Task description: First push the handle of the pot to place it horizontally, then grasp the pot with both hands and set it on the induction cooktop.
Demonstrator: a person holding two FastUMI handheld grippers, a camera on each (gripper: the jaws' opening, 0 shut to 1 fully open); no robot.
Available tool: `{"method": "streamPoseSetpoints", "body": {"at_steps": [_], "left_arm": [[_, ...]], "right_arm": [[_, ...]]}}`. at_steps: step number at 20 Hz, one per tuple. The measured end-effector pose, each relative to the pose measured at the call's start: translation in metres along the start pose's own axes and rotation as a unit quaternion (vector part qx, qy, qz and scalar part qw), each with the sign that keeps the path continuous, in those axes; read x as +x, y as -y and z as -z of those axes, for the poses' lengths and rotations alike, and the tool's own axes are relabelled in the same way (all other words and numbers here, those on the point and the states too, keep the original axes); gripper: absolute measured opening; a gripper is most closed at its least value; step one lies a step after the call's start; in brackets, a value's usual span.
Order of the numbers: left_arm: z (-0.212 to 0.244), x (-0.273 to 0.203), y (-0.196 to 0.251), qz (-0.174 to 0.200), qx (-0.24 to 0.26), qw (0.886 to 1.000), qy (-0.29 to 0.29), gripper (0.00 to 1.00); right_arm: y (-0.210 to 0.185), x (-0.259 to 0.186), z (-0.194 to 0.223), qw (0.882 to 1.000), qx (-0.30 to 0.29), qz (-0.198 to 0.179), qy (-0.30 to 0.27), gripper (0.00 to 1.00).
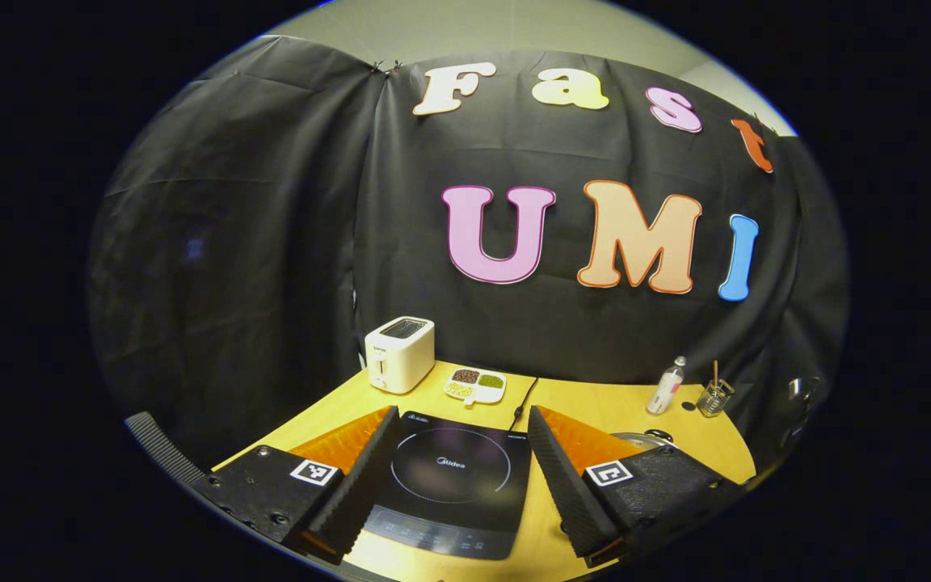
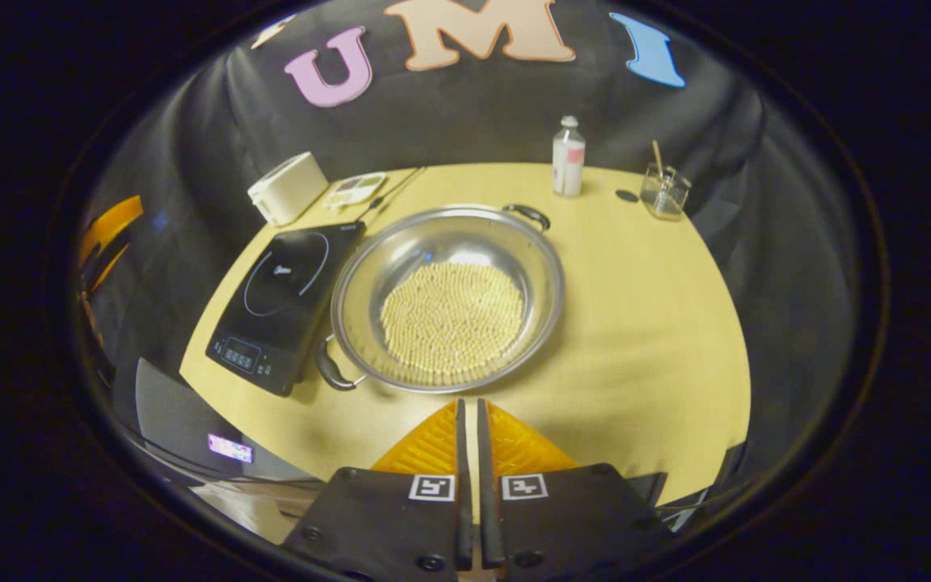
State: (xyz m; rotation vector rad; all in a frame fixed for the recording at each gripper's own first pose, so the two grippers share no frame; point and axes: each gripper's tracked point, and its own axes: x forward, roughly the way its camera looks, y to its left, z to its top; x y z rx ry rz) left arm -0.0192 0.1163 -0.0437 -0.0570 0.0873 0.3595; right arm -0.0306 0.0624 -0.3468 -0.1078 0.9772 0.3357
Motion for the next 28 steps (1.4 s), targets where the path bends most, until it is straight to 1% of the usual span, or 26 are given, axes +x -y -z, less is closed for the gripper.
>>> {"method": "streamPoseSetpoints", "body": {"at_steps": [4,5,6,11,12,13,14,23,28], "left_arm": [[0.006,0.013,-0.021,0.002,-0.003,1.000,-0.012,0.96],[0.007,0.015,-0.026,0.002,-0.004,1.000,-0.012,0.92],[0.007,0.017,-0.031,0.002,-0.003,1.000,-0.012,0.96],[0.011,0.025,-0.061,-0.008,0.021,1.000,-0.018,0.95],[0.010,0.025,-0.065,-0.008,0.022,1.000,-0.017,0.92],[0.011,0.027,-0.067,-0.008,0.022,1.000,-0.017,0.92],[0.012,0.028,-0.070,-0.007,0.020,1.000,-0.018,0.96],[0.037,0.042,-0.092,0.008,0.009,0.999,-0.049,0.96],[0.043,0.049,-0.099,0.021,0.006,0.998,-0.058,0.96]], "right_arm": [[-0.019,0.017,0.029,0.998,-0.002,0.002,-0.069,0.07],[-0.023,0.021,0.034,0.997,-0.006,0.002,-0.083,0.07],[-0.030,0.027,0.038,0.996,-0.008,0.000,-0.094,0.07],[-0.059,0.056,0.041,0.992,0.007,-0.007,-0.122,0.07],[-0.064,0.059,0.041,0.992,0.014,-0.009,-0.127,0.07],[-0.070,0.063,0.039,0.991,0.023,-0.013,-0.130,0.07],[-0.077,0.065,0.039,0.991,0.031,-0.015,-0.131,0.07],[-0.112,0.084,0.023,0.990,0.068,-0.001,-0.126,0.07],[-0.139,0.097,0.004,0.988,0.103,-0.010,-0.114,0.06]]}}
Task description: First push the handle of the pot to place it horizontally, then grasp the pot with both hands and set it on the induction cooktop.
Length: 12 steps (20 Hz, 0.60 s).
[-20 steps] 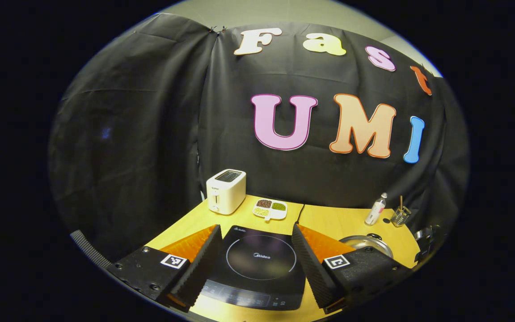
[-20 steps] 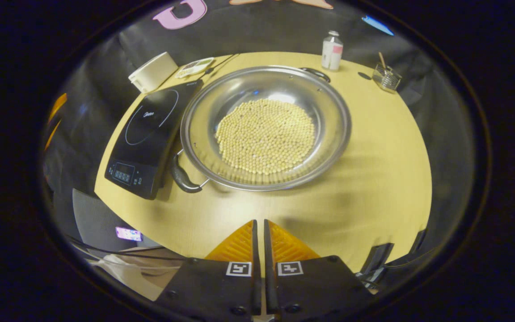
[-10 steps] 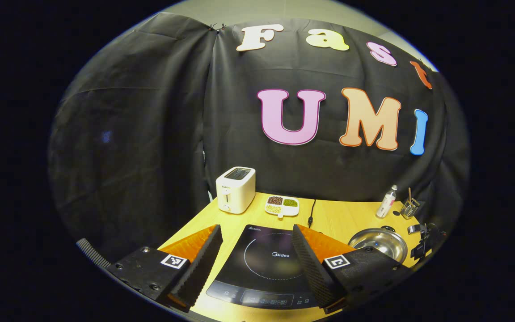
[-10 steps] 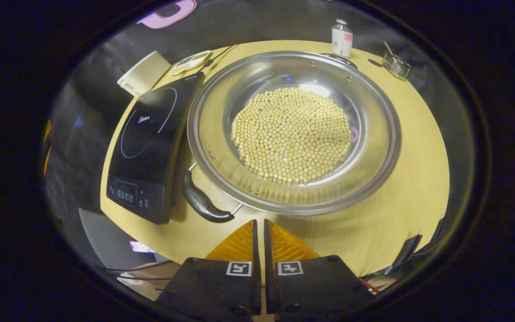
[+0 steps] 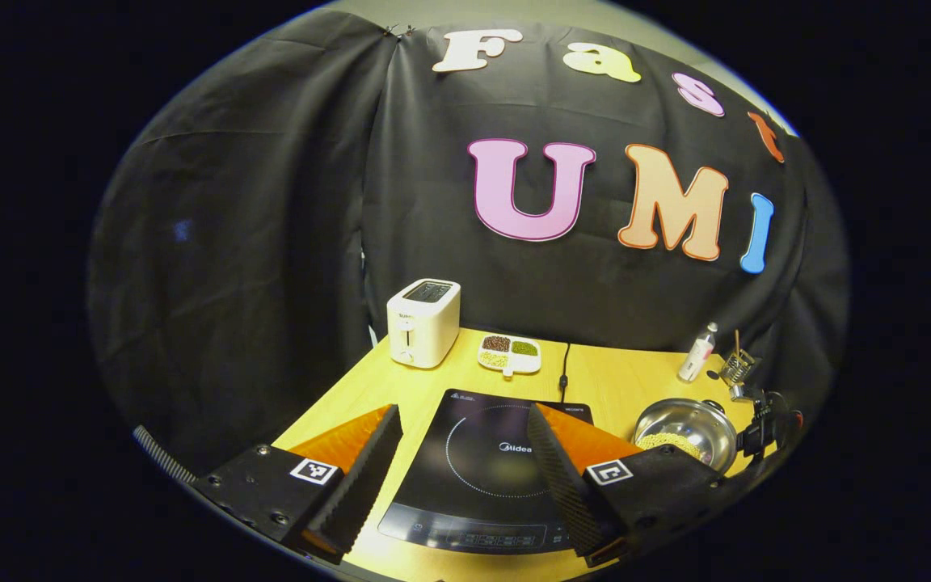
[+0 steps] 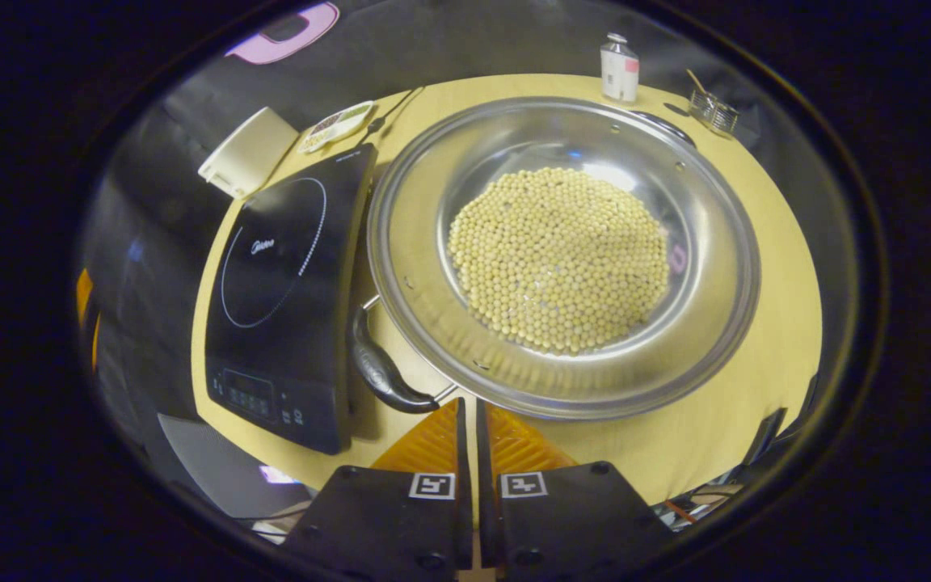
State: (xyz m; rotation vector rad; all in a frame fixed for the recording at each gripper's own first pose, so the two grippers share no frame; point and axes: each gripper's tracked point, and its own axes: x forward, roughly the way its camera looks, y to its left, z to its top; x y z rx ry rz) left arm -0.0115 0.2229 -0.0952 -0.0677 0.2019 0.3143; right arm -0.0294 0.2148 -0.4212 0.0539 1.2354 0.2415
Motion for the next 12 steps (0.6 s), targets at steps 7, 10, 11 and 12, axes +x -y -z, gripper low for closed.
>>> {"method": "streamPoseSetpoints", "body": {"at_steps": [7,10,11,12], "left_arm": [[0.006,0.009,-0.005,0.021,0.003,1.000,-0.010,0.96],[0.007,0.013,-0.006,0.031,0.007,0.999,-0.014,0.96],[0.008,0.015,-0.005,0.034,0.010,0.999,-0.015,0.96],[0.009,0.016,-0.005,0.037,0.012,0.999,-0.017,0.96]], "right_arm": [[-0.041,0.018,-0.034,0.997,0.067,-0.017,0.045,0.00],[-0.053,0.024,-0.046,0.992,0.108,-0.019,0.058,0.00],[-0.058,0.026,-0.051,0.990,0.124,-0.020,0.064,0.05],[-0.063,0.028,-0.056,0.988,0.138,-0.022,0.071,0.05]]}}
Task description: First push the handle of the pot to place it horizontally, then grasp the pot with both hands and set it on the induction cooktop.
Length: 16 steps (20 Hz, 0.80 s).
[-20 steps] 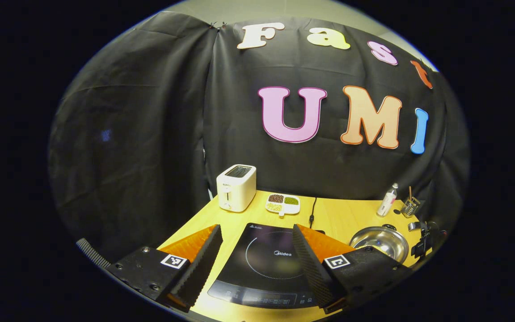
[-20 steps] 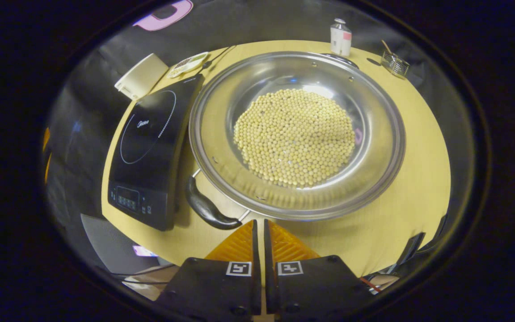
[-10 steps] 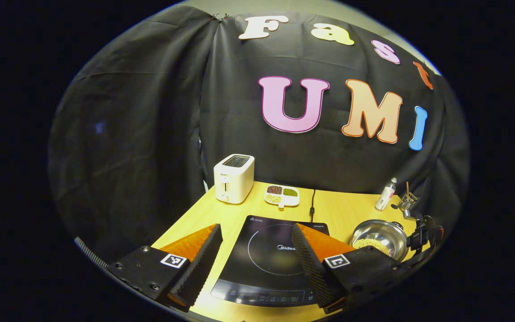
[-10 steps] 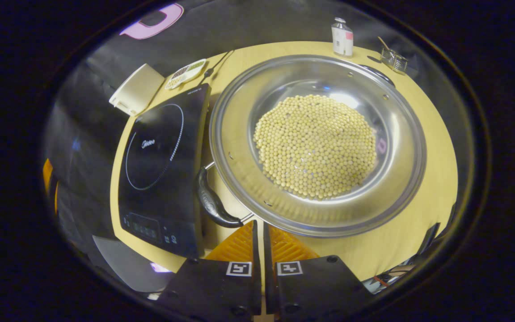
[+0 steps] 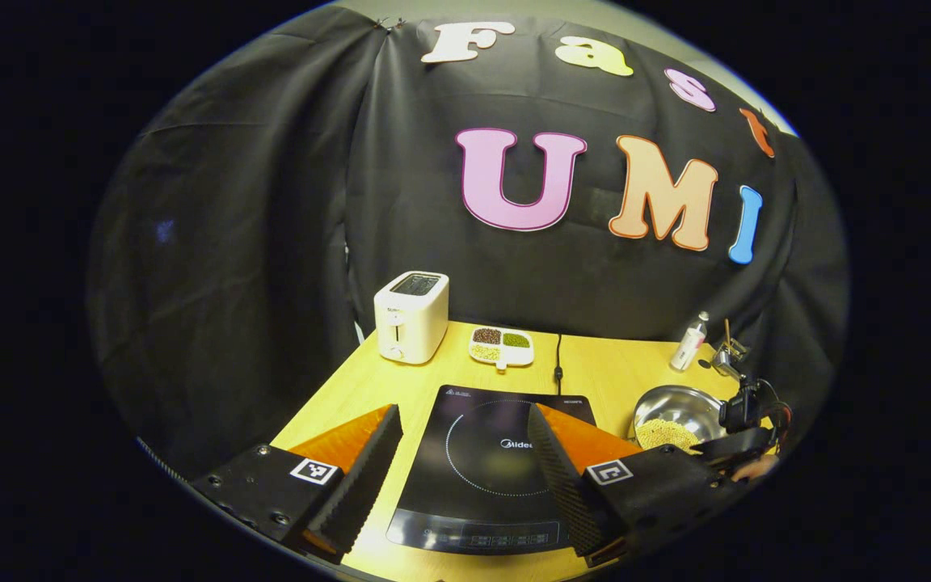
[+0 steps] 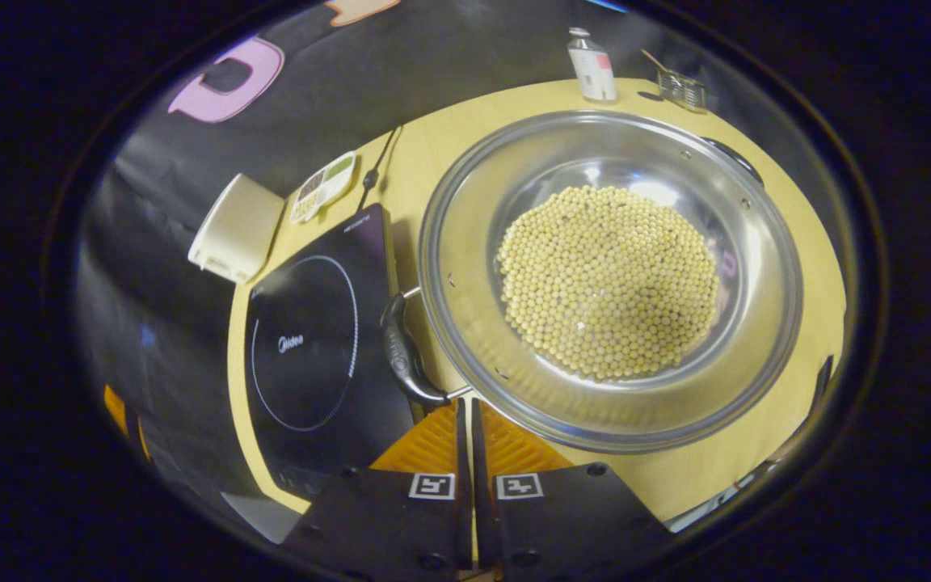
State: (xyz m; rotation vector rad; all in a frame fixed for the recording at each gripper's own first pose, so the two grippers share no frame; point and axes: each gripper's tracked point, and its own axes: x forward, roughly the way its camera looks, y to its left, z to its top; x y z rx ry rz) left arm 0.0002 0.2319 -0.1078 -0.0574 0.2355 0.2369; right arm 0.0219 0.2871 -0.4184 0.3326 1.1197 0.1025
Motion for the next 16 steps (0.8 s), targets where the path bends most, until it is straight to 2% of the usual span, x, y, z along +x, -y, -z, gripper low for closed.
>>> {"method": "streamPoseSetpoints", "body": {"at_steps": [2,3,4,8,12,13,15,16], "left_arm": [[0.002,0.003,-0.002,0.004,0.003,1.000,-0.005,0.96],[0.003,0.003,-0.002,0.008,0.003,1.000,-0.007,0.96],[0.003,0.004,-0.001,0.010,0.003,1.000,-0.008,0.96],[0.005,0.009,0.004,0.025,0.002,1.000,-0.013,0.96],[0.007,0.013,0.015,0.043,-0.002,0.999,-0.016,0.96],[0.007,0.013,0.019,0.048,-0.004,0.999,-0.016,0.96],[0.011,0.015,0.027,0.062,-0.012,0.998,-0.022,0.96],[0.012,0.015,0.033,0.072,-0.017,0.997,-0.023,0.96]], "right_arm": [[-0.010,0.004,-0.008,1.000,0.022,-0.009,0.016,0.05],[-0.014,0.007,-0.013,0.999,0.032,-0.013,0.022,0.00],[-0.017,0.009,-0.016,0.999,0.040,-0.015,0.025,0.05],[-0.027,0.016,-0.026,0.997,0.057,-0.020,0.037,0.04],[-0.028,0.013,-0.027,0.997,0.053,-0.032,0.039,0.04],[-0.026,0.006,-0.028,0.997,0.046,-0.034,0.042,0.00],[-0.021,-0.007,-0.027,0.998,0.028,-0.040,0.048,0.06],[-0.015,-0.015,-0.028,0.998,0.018,-0.040,0.053,0.00]]}}
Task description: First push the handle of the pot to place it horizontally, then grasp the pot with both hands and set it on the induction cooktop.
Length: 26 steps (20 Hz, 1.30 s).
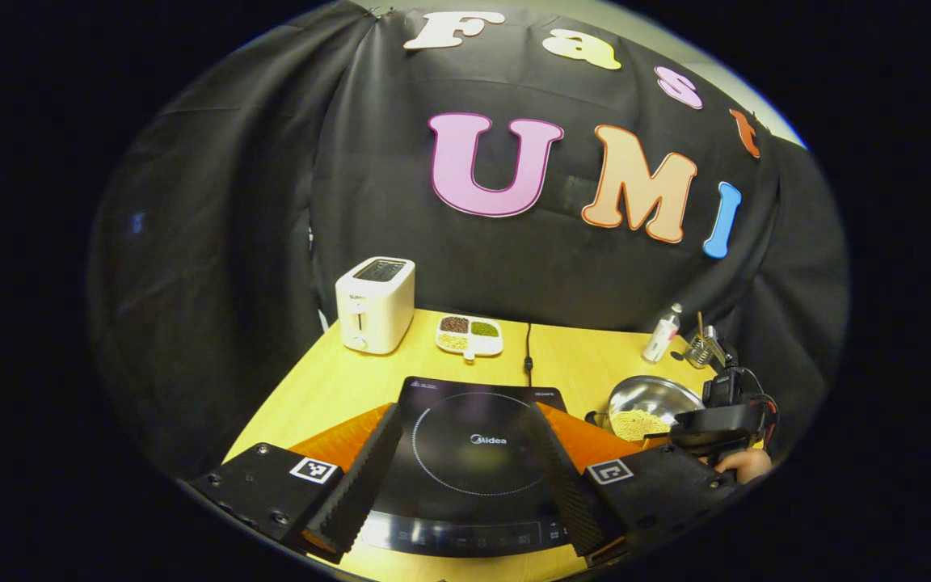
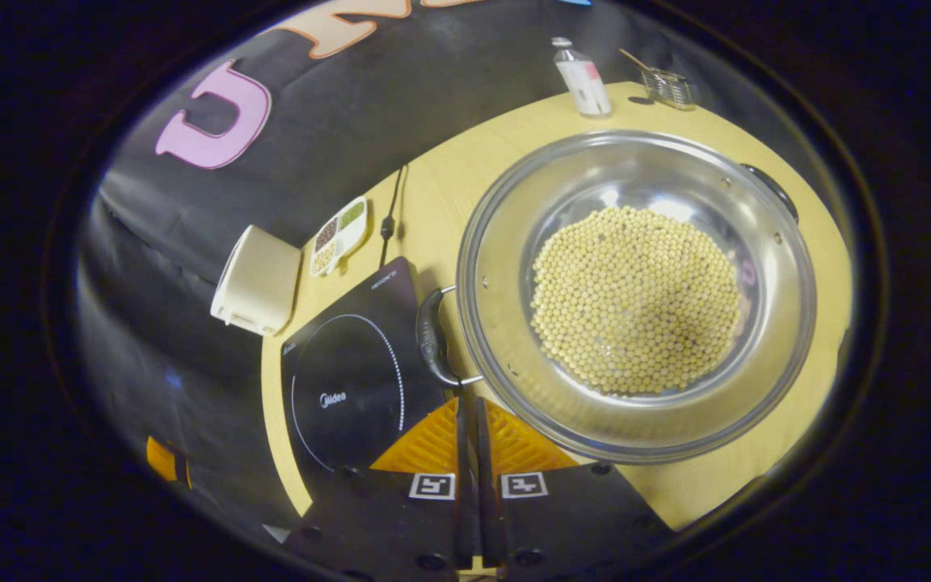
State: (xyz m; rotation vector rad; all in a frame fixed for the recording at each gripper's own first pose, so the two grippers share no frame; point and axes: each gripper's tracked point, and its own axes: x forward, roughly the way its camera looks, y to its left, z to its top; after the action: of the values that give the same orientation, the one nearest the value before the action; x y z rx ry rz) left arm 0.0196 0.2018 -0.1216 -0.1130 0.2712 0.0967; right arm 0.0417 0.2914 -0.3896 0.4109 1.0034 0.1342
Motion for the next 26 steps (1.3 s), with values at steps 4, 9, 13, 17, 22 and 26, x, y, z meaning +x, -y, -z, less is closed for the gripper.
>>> {"method": "streamPoseSetpoints", "body": {"at_steps": [4,9,13,17,22,26], "left_arm": [[0.008,0.006,0.021,0.027,0.000,1.000,-0.011,0.96],[0.024,0.015,0.054,0.058,0.009,0.998,-0.033,0.96],[0.039,0.028,0.088,0.068,0.029,0.995,-0.060,0.96],[0.055,0.055,0.137,0.106,0.006,0.989,-0.101,0.96],[0.082,0.095,0.176,0.141,-0.037,0.974,-0.173,0.96],[0.107,0.126,0.179,0.124,-0.062,0.965,-0.224,0.96]], "right_arm": [[0.027,-0.037,-0.010,0.999,-0.029,0.002,0.025,0.22],[0.081,-0.082,-0.031,0.998,-0.052,0.006,0.038,0.50],[0.132,-0.102,-0.066,0.997,-0.066,0.021,0.042,1.00],[0.178,-0.103,-0.107,0.996,-0.080,0.019,0.028,1.00],[0.217,-0.082,-0.144,0.997,-0.079,-0.002,-0.012,1.00],[0.236,-0.057,-0.162,0.996,-0.075,-0.024,-0.043,0.93]]}}
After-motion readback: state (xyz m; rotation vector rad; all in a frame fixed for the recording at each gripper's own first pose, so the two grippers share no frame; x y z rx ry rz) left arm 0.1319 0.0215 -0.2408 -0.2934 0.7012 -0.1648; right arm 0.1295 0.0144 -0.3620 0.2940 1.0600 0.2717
